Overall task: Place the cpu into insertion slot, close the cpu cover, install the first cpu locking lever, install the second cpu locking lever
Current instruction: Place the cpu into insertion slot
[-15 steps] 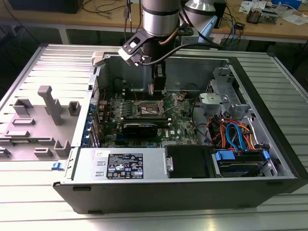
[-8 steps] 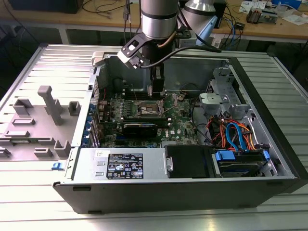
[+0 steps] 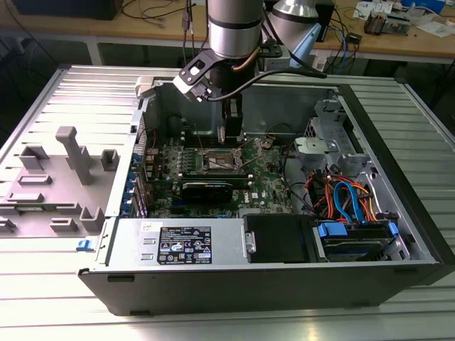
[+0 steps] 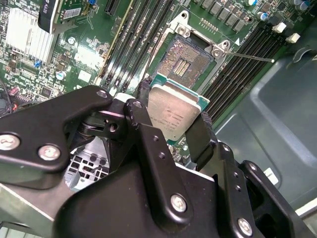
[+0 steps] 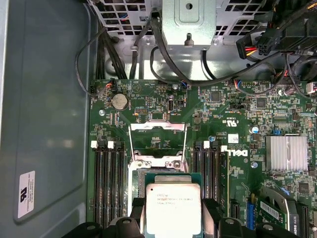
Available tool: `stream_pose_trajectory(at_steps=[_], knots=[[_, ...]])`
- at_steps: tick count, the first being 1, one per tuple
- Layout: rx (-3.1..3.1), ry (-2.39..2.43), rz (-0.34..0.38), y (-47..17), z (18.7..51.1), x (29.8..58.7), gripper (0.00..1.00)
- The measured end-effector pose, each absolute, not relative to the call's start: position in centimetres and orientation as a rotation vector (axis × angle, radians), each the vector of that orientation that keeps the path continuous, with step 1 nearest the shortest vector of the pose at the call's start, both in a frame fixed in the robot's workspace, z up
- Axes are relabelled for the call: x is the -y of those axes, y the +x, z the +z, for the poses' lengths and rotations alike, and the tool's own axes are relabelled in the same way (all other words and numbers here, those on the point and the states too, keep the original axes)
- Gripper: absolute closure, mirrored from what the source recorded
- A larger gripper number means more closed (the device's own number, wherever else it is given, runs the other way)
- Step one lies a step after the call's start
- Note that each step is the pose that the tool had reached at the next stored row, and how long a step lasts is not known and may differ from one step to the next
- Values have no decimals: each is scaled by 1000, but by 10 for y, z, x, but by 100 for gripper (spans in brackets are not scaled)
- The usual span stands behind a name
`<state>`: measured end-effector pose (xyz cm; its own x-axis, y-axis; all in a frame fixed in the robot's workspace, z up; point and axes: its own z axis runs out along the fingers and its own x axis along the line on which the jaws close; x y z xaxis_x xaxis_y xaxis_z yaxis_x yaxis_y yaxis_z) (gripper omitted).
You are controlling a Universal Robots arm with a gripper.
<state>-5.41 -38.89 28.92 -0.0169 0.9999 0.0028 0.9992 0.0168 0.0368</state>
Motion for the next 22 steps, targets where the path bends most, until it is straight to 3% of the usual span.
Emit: stream_pose_trajectory(at_steps=[22], knots=[[-2224,2187,49,-56,261,382,46]])
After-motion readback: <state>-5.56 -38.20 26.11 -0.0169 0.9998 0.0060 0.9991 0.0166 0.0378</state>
